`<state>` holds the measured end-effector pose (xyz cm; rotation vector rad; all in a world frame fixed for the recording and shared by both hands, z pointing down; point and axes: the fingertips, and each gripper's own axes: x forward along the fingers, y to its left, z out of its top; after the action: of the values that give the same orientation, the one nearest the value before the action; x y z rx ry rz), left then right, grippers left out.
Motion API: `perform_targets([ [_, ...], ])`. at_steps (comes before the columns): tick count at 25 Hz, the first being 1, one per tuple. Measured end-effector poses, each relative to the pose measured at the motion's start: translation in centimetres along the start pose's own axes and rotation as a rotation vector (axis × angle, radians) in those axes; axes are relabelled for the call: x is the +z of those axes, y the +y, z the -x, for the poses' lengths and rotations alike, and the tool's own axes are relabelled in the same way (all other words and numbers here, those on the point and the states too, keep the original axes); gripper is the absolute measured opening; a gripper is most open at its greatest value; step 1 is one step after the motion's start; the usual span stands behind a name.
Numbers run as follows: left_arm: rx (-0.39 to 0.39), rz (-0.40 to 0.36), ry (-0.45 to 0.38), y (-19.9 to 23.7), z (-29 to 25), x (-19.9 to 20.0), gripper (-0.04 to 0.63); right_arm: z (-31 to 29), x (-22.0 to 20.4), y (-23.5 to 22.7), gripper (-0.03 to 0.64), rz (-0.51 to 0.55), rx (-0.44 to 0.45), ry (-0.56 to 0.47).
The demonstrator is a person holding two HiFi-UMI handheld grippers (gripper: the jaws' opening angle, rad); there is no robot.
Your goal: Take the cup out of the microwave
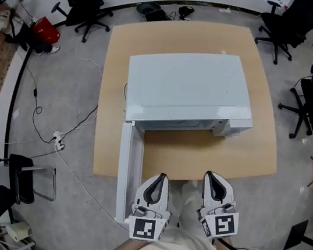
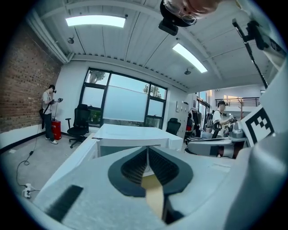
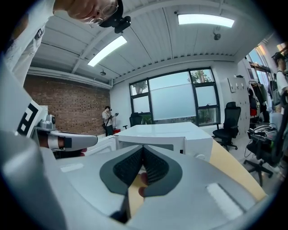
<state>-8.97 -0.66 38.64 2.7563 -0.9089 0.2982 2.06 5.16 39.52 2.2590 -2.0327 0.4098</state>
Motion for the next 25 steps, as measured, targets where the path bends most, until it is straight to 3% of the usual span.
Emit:
perform_targets([
  [2,0.008,0.031,-0.034,0.1,-1.4,0.1,0.090,-1.1,-0.2,-0.2,0.008,0.004,0.012,0.006],
  [5,0.025,0.057,-0.051,0.7,-3.4,-0.2,0.169,-2.5,-0.4,0.2,0.008,0.013,0.036,0.011],
  [10,0.052,0.007,-0.001,1.8,-7.6,-2.7,0.212,-3.9,-1.4,-0.7,0.008,0.000,0.068,0.028],
  [14,0.118,-0.009,0.009,3.1,-10.9,-4.2,0.347,-4.5,-2.8,-2.1,0.008,-0.018,0.065,0.047],
  [19,0.187,0.000,0.010,5.8,-15.1,-6.8,0.384,-5.6,-3.8,-2.6,0.008,-0.022,0.089,0.063],
  [25,0.207,-0.016,0.005,7.6,-19.2,-8.3,0.403,-6.7,-5.3,-3.1,0.008,-0.050,0.102,0.065],
])
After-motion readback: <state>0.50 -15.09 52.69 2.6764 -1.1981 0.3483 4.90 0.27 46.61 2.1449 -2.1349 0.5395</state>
